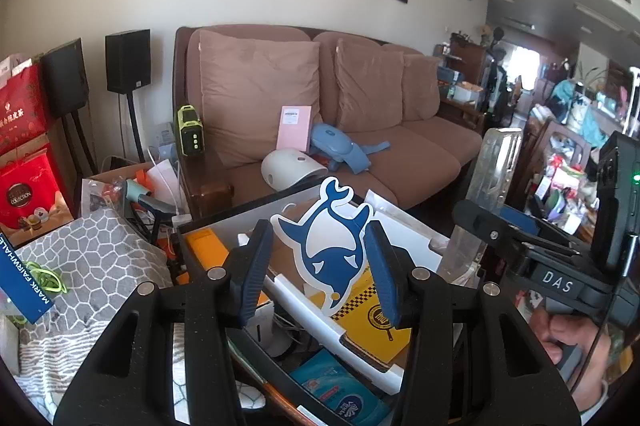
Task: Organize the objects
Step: 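Carry the clear phone case over the box while the left tool carries the whale cutout, then lower the clear phone case into the box onto the yellow insert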
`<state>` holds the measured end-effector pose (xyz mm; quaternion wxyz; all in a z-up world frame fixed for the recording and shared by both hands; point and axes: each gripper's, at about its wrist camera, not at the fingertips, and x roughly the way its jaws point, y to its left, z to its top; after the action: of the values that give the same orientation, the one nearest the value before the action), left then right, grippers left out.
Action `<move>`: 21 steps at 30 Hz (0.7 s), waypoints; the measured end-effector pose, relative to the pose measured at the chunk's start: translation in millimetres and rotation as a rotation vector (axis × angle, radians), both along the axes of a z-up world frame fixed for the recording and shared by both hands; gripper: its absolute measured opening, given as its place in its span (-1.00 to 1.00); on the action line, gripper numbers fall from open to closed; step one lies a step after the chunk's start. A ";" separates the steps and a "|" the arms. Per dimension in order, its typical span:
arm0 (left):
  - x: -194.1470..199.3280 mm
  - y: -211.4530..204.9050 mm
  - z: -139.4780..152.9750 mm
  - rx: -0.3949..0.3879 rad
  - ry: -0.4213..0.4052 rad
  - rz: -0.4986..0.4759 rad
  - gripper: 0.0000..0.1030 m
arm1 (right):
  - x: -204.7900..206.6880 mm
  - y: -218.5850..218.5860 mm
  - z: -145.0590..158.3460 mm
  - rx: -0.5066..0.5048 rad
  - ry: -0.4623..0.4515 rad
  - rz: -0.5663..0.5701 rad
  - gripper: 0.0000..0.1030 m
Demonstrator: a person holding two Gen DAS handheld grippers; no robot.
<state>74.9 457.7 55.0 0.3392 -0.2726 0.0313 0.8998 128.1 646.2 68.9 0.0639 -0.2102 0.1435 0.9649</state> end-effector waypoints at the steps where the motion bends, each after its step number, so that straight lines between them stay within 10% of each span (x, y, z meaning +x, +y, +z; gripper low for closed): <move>1: -1.1 1.7 -0.5 0.000 -0.002 -0.001 -0.14 | -0.7 0.6 -0.8 0.001 -0.004 -0.002 0.66; 21: -7.2 19.3 -22.5 -0.018 -0.037 -0.018 -0.14 | -0.5 16.3 -9.8 -0.014 -0.045 -0.033 0.66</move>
<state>67.7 477.0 32.4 0.3453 -0.2920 0.0358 0.8912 127.6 662.5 59.1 0.0818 -0.2297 0.1523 0.9578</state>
